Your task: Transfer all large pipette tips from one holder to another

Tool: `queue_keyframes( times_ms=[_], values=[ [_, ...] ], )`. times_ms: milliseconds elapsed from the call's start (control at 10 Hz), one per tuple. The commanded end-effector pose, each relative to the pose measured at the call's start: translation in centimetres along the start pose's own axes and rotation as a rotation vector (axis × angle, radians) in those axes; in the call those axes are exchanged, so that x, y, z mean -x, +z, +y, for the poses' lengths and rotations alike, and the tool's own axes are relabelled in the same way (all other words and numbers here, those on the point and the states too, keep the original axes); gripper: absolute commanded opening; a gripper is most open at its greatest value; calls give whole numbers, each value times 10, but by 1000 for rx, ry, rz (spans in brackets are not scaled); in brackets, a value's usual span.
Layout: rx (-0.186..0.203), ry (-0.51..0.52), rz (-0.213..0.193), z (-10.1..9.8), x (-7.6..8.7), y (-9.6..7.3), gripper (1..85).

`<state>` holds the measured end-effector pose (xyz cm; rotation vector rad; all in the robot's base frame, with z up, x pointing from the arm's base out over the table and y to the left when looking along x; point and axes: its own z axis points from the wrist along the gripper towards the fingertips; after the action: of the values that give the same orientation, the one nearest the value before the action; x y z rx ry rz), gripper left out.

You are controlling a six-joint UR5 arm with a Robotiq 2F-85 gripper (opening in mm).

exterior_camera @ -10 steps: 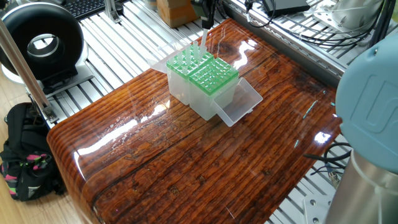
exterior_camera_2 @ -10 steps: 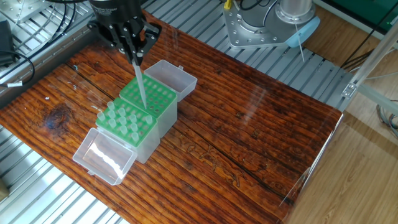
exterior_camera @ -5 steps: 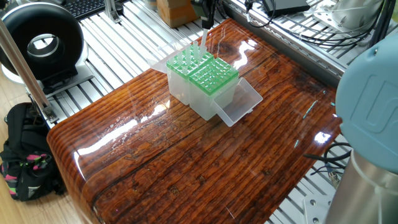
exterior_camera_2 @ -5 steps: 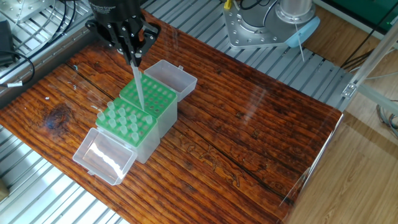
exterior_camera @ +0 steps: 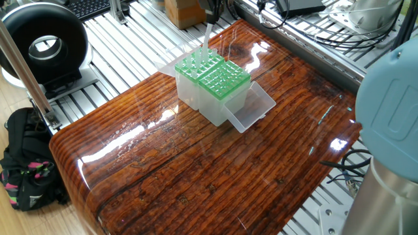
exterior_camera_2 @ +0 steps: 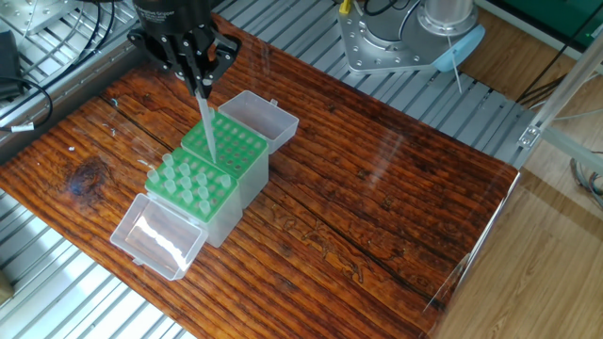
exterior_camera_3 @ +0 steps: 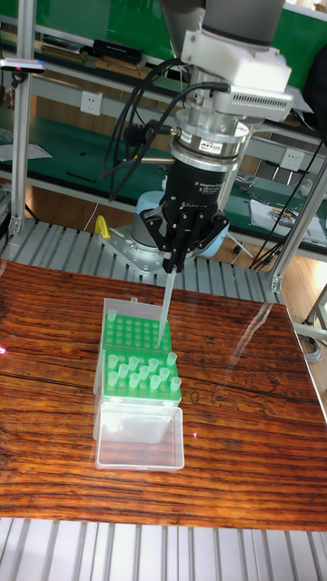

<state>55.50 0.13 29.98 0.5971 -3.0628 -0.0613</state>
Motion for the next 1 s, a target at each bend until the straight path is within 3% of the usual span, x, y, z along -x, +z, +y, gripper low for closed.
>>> queue_keyframes(
  times_ms=[0,500,900],
  values=[
    [15,-3,9,5,-3,0,143],
    [18,5,10,9,5,10,143],
    [-16,-7,31,2,-4,9,137]
  ],
)
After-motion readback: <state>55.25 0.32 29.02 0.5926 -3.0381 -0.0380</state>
